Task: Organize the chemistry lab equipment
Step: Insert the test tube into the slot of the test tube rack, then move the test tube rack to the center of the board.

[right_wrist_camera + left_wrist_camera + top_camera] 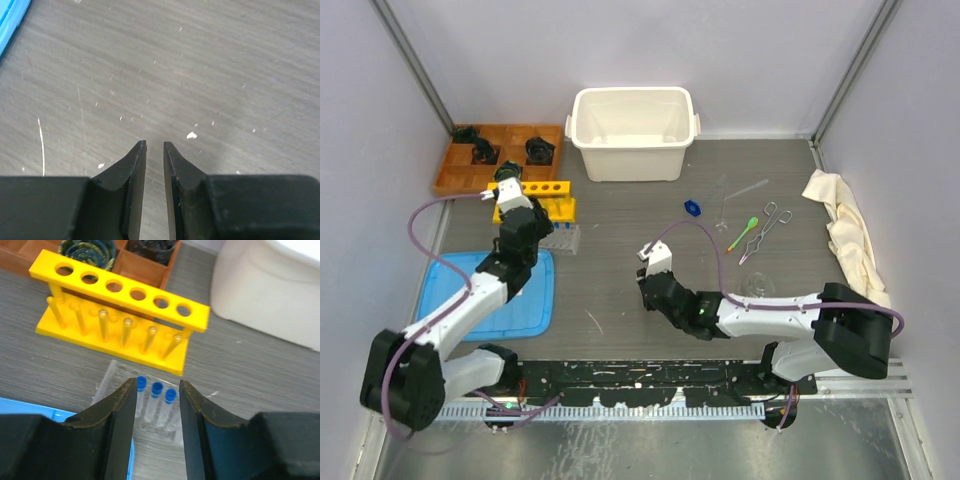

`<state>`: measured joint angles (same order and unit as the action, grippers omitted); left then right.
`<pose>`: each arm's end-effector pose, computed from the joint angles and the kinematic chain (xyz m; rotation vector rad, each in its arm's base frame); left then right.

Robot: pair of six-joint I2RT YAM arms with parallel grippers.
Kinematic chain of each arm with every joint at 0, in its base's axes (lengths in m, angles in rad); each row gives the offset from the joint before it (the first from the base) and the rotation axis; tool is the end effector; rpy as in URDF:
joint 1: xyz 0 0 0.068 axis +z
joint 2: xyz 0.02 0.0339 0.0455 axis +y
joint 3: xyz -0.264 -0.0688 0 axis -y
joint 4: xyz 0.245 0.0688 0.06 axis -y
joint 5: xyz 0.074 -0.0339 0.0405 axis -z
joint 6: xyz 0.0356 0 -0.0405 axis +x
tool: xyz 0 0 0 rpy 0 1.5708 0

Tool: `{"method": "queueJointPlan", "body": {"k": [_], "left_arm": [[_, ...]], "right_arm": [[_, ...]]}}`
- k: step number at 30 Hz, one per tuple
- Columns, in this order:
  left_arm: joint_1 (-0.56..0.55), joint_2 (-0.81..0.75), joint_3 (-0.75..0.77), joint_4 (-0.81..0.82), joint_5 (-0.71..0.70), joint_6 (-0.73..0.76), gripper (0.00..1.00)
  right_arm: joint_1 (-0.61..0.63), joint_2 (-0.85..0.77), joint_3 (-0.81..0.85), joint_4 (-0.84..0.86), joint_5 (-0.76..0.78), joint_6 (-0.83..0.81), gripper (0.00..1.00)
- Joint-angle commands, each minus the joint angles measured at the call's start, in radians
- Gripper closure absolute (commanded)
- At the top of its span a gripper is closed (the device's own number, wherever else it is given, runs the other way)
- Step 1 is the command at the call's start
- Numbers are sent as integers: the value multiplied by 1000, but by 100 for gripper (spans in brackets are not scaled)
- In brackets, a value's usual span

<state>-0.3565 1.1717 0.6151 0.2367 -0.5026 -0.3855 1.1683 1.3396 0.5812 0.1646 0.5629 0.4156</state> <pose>0.2468 -0.0736 0.2452 -0.3636 1.8141 -0.0410 0.1213 0.2363 0.1873 -0.4626 2.0315 0.3607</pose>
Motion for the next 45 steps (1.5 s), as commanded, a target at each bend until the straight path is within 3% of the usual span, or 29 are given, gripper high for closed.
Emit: {"method": "queueJointPlan", "body": {"k": [1, 4, 7, 10, 13, 17, 23, 28, 35, 42, 45], "left_arm": [[-9, -158, 1, -195, 138, -157, 59], [-10, -243, -11, -327, 215, -226, 62], [-11, -323, -24, -405, 283, -254, 67], [-12, -381, -31, -474, 340, -254, 83], [-13, -417, -19, -564, 365, -243, 91], [-13, -394, -21, -571, 408, -216, 91], [-17, -158, 11, -423, 490, -189, 87], [-18, 58, 173, -374, 479, -169, 85], [-23, 317, 450, -320, 507, -184, 84], [-22, 657, 814, -494, 423, -89, 86], [-21, 723, 904, -560, 380, -69, 86]], "right_arm": [[-107, 26, 160, -24, -72, -11, 74], [-214, 135, 328, -83, -188, -15, 76], [-288, 286, 525, -156, -306, -33, 90], [-317, 490, 786, -290, -391, -76, 99], [-327, 660, 1014, -395, -411, -114, 99], [-363, 749, 1127, -429, -422, -94, 99], [-416, 602, 911, -332, -365, -36, 99], [-451, 429, 679, -275, -316, -11, 99], [-453, 245, 487, -260, -289, 9, 98], [-453, 123, 376, -253, -298, 16, 97], [-453, 80, 351, -271, -283, 8, 97]]}}
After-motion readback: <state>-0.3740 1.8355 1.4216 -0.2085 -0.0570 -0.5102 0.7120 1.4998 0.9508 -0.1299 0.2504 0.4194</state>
